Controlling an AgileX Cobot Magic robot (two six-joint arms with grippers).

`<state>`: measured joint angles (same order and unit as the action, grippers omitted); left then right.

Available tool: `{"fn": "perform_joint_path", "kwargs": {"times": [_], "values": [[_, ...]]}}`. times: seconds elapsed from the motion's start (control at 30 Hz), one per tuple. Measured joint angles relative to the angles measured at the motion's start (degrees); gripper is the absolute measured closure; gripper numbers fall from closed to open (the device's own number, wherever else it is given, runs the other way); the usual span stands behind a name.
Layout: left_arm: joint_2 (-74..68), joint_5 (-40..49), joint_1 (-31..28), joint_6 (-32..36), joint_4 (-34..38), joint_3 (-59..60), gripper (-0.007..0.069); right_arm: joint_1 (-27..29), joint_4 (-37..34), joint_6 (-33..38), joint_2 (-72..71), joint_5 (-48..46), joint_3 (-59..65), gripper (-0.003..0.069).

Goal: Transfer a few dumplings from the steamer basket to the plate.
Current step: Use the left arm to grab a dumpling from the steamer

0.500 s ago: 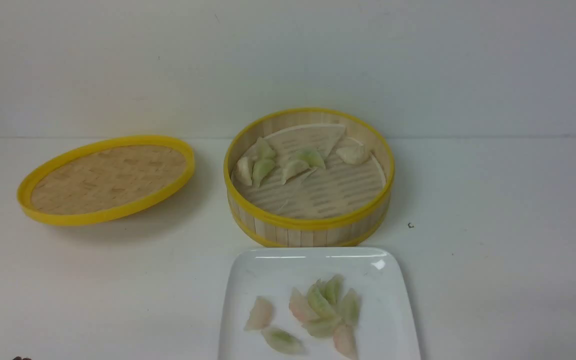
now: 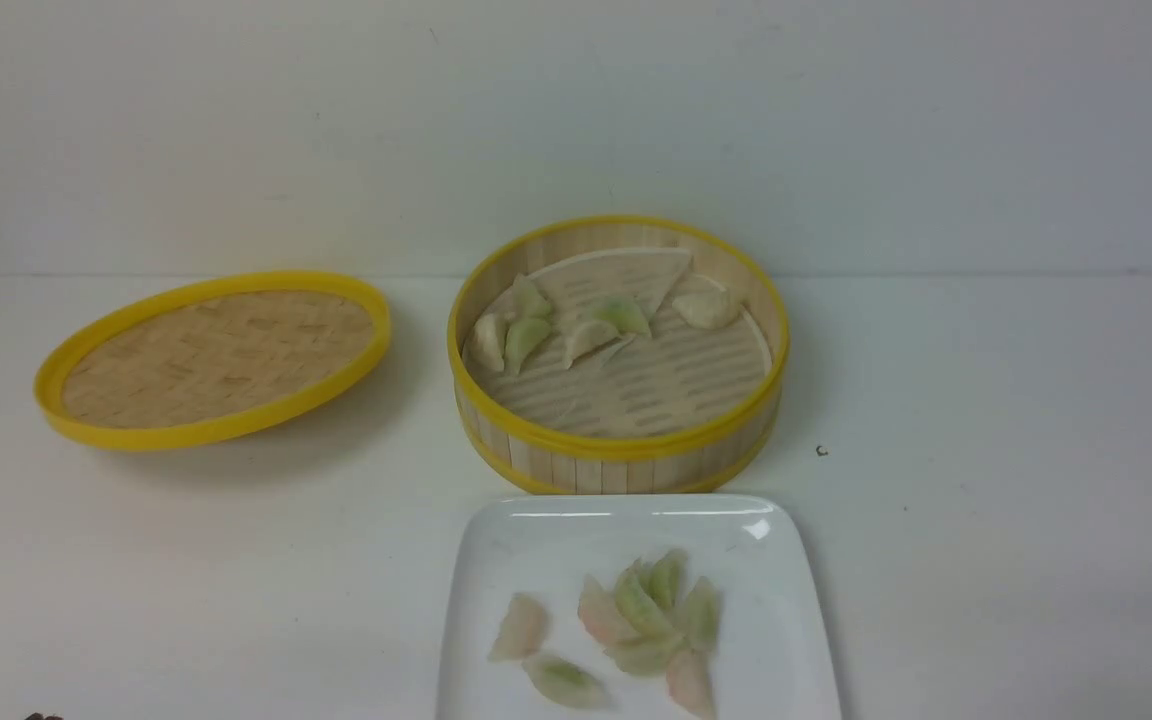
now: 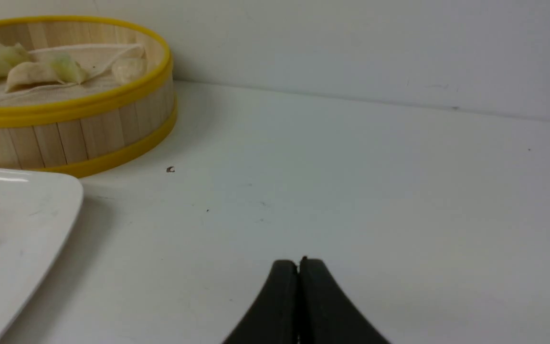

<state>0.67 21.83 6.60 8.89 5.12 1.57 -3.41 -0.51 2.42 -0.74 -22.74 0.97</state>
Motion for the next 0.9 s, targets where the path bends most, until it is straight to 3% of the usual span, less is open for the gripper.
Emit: {"fn": "perform_joint_path", "kwargs": {"times": [0.33,0.5,0.67,0.73,0.8,0.9], "values": [[0.00,-3.39,0.00,-0.03,-2.34,0.18,0.0634,0.00,0.51,0.00,0.00,0.53,0.11,0.0673],[0.00,-21.83,0.00,-7.03,6.65,0.23,0.0634,0.00,0.51,-0.32,0.00,3.90,0.60,0.0673],[0.00,-42.10,0.00,-9.66,12.15,0.23,0.0634,0.00,-13.97,-10.95,0.00,17.04,0.65,0.0673],[0.00,-46.39,0.00,-11.59,13.64,-0.26,0.0634,0.00,-19.42,-14.03,0.00,21.05,0.65,0.0673],[-0.11,-44.78,0.00,-13.58,14.80,-3.34,0.0634,0.00,-22.37,-14.55,0.00,23.85,0.65,0.0673],[-3.79,-33.26,0.00,-14.30,14.11,-12.81,0.0634,0.00,-24.69,-14.71,0.00,26.19,0.65,0.0673]]}}
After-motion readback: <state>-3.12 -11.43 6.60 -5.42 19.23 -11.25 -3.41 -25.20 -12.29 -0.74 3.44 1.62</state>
